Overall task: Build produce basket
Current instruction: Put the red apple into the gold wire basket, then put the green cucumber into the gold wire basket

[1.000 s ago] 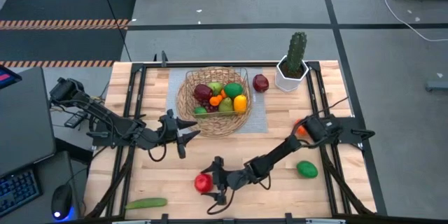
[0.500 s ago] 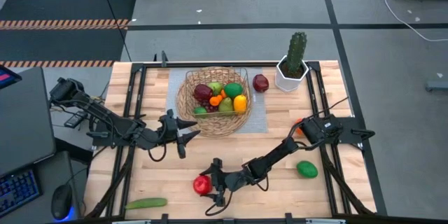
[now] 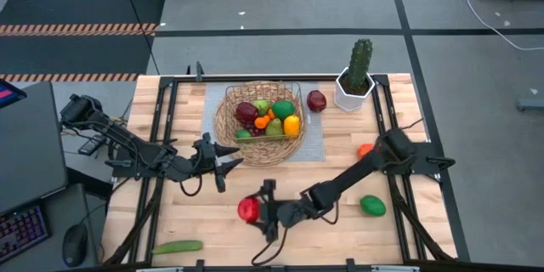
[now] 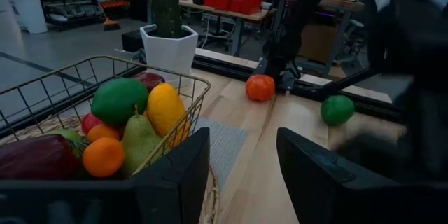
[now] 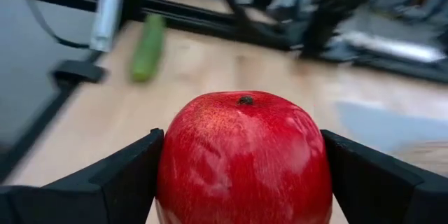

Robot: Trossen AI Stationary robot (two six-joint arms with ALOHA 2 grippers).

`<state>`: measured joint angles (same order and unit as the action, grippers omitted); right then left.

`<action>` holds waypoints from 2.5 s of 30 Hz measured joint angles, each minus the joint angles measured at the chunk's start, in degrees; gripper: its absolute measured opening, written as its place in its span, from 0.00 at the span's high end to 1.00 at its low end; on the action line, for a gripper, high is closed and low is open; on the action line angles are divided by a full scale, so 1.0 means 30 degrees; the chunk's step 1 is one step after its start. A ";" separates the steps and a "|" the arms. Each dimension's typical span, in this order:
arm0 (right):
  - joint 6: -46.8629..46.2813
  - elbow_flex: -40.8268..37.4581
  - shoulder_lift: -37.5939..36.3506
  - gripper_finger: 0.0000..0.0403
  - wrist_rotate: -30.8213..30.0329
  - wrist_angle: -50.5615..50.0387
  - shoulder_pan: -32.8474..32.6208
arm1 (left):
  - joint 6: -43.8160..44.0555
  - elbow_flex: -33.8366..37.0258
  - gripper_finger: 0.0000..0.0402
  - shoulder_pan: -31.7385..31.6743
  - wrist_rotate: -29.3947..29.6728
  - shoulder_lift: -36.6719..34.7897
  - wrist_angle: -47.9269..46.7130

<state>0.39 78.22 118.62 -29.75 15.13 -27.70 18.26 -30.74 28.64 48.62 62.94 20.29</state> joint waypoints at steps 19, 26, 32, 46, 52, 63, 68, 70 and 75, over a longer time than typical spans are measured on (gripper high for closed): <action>0.2555 0.0007 -0.6316 0.10 -0.1404 -0.8641 0.6748 | 0.0188 0.0000 0.57 0.0000 -0.0007 -0.0001 0.0045; 0.1937 0.0007 -0.6182 0.08 0.0325 -0.8742 0.8776 | 0.0169 0.0000 0.57 -0.0007 -0.0007 0.0000 0.0038; 0.2007 0.0007 -0.6193 0.02 0.0449 -0.8615 0.9277 | 0.0133 0.0000 0.57 0.0000 -0.0007 0.0000 0.0018; 0.1725 0.0007 -0.6240 0.01 0.0921 -0.8568 0.8486 | 0.0109 0.0000 0.57 0.0000 -0.0007 0.0000 -0.0006; -0.0789 0.0007 -0.6335 0.01 0.1251 -1.0615 0.6443 | -0.0027 0.0000 0.57 -0.0007 -0.0007 -0.0002 -0.0405; -0.5997 -0.3024 -0.6109 0.01 0.0184 -0.9631 0.1874 | 0.0716 0.0001 0.57 -0.0007 -0.2610 0.0022 -0.1034; -0.6949 -0.4707 -0.6109 0.03 -0.1437 -0.6922 0.0098 | 0.0770 0.0004 0.57 -0.0007 -0.3467 0.0022 -0.1037; -0.7394 -0.5257 -0.6109 0.03 -0.2206 -0.6099 -0.0621 | 0.0956 0.0001 0.57 -0.0007 -0.3815 0.0022 -0.1033; -0.7661 -0.6504 -0.6109 0.05 -0.4422 -0.4319 -0.2215 | 0.1158 0.0007 0.57 -0.0008 -0.4300 0.0022 -0.1001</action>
<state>-22.60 58.70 100.29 -43.01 2.18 -34.34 21.73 -30.72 28.62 35.72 63.00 17.28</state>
